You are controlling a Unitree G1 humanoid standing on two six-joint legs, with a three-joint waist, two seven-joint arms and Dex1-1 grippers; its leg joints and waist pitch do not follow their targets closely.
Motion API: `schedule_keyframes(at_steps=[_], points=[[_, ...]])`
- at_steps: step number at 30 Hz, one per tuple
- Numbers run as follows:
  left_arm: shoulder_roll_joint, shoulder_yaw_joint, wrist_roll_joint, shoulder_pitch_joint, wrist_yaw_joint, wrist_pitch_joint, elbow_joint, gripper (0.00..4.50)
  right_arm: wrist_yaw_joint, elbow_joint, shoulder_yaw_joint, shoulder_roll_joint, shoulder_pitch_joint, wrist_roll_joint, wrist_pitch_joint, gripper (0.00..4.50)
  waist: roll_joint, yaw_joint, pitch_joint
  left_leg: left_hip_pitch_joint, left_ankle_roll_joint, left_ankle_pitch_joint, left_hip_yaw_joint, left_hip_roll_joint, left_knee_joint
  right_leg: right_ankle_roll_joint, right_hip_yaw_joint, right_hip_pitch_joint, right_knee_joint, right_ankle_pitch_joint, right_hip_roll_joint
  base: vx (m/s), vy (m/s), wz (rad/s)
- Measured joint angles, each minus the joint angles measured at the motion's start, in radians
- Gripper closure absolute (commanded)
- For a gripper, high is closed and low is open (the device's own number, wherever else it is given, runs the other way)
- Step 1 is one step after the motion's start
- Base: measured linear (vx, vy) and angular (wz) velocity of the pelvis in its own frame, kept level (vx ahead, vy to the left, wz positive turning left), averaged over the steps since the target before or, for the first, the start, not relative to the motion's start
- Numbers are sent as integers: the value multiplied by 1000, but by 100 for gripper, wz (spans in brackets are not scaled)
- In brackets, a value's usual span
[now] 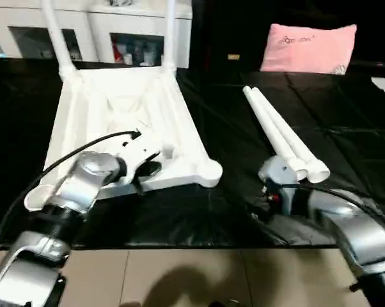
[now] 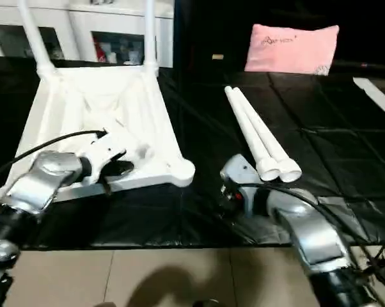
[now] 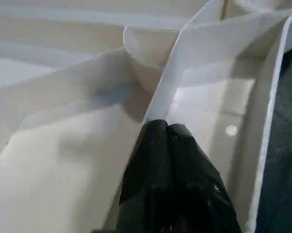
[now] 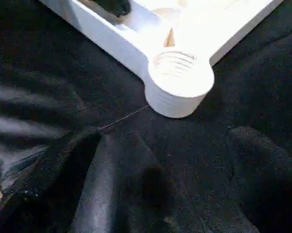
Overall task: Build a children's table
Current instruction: Rotate table base
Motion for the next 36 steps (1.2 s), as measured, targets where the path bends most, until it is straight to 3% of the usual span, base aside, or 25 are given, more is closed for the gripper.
schedule_keyframes(at_steps=[2,5,8,9,10,12,16,18,20,21,24,26,27,30,36], points=[[-12,23,-32,1,-2,0,-17,440,-6,-9,-8,2,1,5,2,0,0,1,0,-1,0,0,0,0,1,0,0,0,0,0,0,0,0,0],[-37,114,-124,39,-1,63,-133,440,-52,-41,-51,40,13,24,17,0,0,-1,0,-1,0,0,0,0,1,0,0,0,0,0,-1,0,0,0],[-60,201,-200,84,40,133,-246,440,-131,-65,-89,96,13,47,47,0,-1,-3,0,-1,0,0,0,0,0,0,0,-1,0,0,0,0,0,0],[-78,254,-227,125,85,151,-303,440,-184,-69,-126,148,13,60,57,0,-1,-7,-1,-1,0,0,0,0,0,0,0,-1,1,0,0,0,0,0],[-102,301,-237,171,137,150,-365,413,-224,-73,-158,193,14,79,65,0,-2,-12,-1,-1,0,0,0,1,0,0,0,-2,1,0,0,0,0,0],[-148,355,-245,242,228,146,-447,404,-286,-78,-190,242,28,101,72,0,-5,-12,-1,-3,1,0,0,1,0,1,-1,-3,0,-1,0,0,0,0],[-182,410,-240,310,330,147,-536,370,-356,-79,-192,268,38,88,66,0,-12,-8,-3,-6,1,-1,0,1,1,2,-1,-3,-2,-1,0,0,0,0],[-232,431,-236,380,382,146,-630,364,-385,-81,-192,300,62,78,19,0,-15,-7,-5,-6,2,-1,0,1,0,3,-1,-2,-2,-2,-1,0,0,0],[-276,433,-234,430,423,144,-669,355,-406,-78,-185,333,76,75,-25,0,-16,-8,-5,-7,3,-2,0,1,1,4,-1,-3,-3,-2,-1,0,0,0],[-301,433,-234,445,449,143,-675,325,-419,-77,-183,337,76,72,-39,0,-16,-7,-5,-8,3,-2,0,0,1,5,-1,-3,-4,-2,-1,0,0,0],[-328,435,-234,469,506,130,-707,323,-471,-79,-190,339,75,36,-60,0,-16,-9,-6,-9,3,-2,0,0,1,6,-1,-3,-5,-1,-1,0,0,0],[-337,435,-234,470,530,129,-717,320,-496,-81,-193,342,75,31,-60,0,-15,-13,-6,-9,3,-2,0,0,0,8,-1,-2,-9,0,0,0,0,0],[-344,434,-233,471,544,128,-716,290,-504,-81,-193,343,75,32,-59,0,-13,-17,-7,-11,3,-2,-2,0,1,10,-1,-2,-12,1,2,0,0,0],[-346,413,-182,475,580,120,-711,267,-517,-82,-205,355,75,32,-56,0,-13,-32,-8,-16,4,-1,-5,1,1,14,0,-2,-19,4,4,0,0,0],[-343,380,-147,497,598,121,-711,220,-540,-84,-210,363,75,47,-36,0,-16,-47,-10,-17,5,-2,-5,1,2,13,2,-2,-17,4,5,0,0,0]])
